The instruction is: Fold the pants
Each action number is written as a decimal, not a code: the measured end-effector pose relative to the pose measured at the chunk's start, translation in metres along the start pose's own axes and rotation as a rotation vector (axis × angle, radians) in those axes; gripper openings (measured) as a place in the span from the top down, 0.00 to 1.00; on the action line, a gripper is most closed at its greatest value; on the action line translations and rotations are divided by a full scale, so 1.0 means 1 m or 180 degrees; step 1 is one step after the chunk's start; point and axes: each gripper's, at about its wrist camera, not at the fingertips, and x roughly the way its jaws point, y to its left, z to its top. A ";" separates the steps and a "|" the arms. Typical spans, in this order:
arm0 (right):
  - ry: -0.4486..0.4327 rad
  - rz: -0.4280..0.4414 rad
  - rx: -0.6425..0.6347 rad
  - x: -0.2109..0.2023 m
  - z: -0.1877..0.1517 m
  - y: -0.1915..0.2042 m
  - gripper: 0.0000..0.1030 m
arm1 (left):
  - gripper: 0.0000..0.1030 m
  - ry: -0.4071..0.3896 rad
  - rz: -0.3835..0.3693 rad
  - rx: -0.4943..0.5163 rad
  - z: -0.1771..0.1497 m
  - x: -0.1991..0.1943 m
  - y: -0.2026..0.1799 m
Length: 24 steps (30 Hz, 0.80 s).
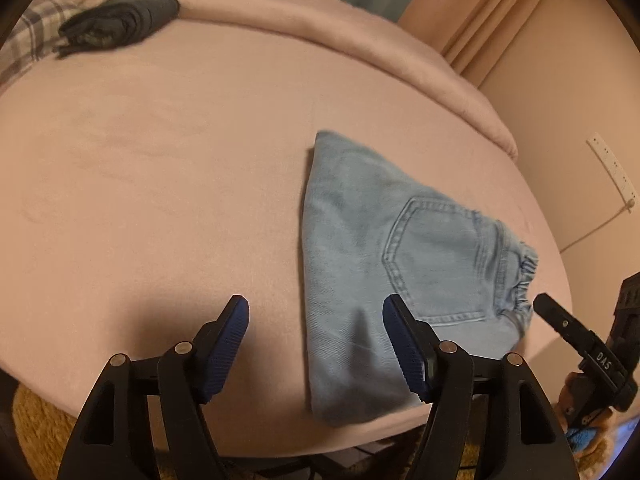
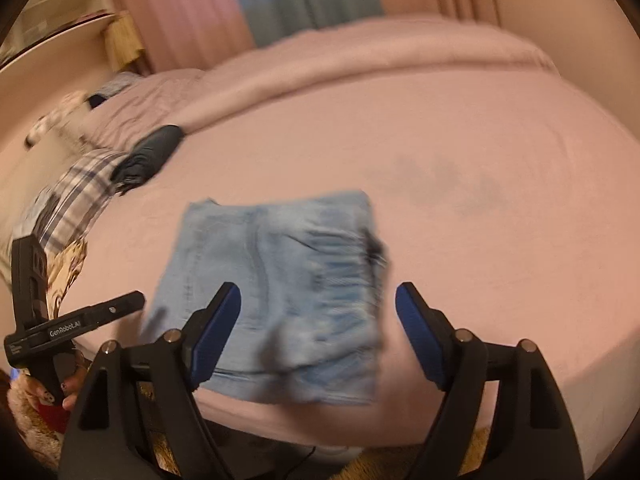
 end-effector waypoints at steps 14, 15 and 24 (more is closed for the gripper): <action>0.0498 0.0720 0.0320 0.037 -0.026 -0.017 0.21 | 0.30 0.0217 -0.0299 0.0264 0.015 0.037 -0.009; 0.0508 0.0726 0.0333 0.041 -0.027 -0.015 0.21 | 0.29 0.0225 -0.0331 0.0249 0.016 0.039 -0.009; 0.0562 0.0817 0.0424 0.069 -0.009 -0.008 0.20 | 0.27 0.0274 -0.0442 0.0276 0.038 0.056 -0.015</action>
